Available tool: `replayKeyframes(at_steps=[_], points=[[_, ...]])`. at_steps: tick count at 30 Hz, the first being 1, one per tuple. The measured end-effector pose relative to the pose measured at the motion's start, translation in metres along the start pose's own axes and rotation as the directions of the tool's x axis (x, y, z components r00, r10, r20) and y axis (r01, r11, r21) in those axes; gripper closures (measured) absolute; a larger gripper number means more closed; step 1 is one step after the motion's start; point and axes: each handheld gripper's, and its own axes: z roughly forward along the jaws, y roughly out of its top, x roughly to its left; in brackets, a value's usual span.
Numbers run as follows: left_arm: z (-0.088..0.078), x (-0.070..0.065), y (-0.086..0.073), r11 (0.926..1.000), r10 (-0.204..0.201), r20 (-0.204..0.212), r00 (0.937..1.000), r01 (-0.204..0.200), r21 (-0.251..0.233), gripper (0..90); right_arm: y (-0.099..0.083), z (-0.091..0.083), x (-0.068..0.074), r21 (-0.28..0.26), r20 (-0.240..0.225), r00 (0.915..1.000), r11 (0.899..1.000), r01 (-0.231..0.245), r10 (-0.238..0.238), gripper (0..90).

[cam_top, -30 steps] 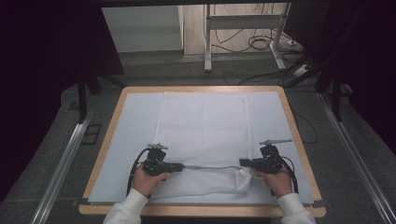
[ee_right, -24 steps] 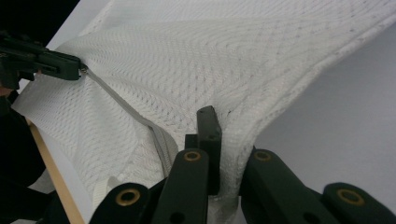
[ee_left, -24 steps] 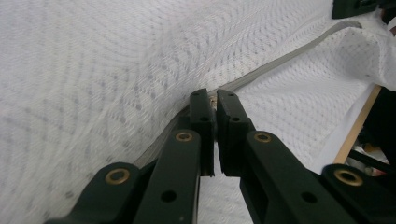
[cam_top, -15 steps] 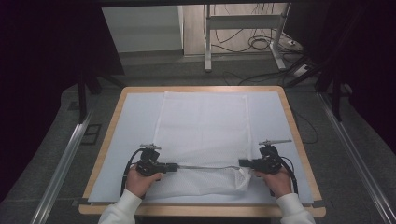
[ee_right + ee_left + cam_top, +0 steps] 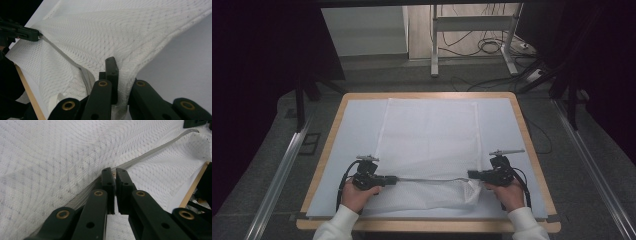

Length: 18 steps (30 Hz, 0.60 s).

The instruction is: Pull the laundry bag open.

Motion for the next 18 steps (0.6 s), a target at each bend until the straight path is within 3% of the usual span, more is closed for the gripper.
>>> replayKeyframes(at_steps=[18], points=[[-0.014,0.014,-0.006,0.9994,-0.029,-0.002,0.9996,0.029,-0.016,86.7,-0.002,0.001,-0.002,-0.001,-0.01,0.9999,1.0,-0.006,0.006,88.4]])
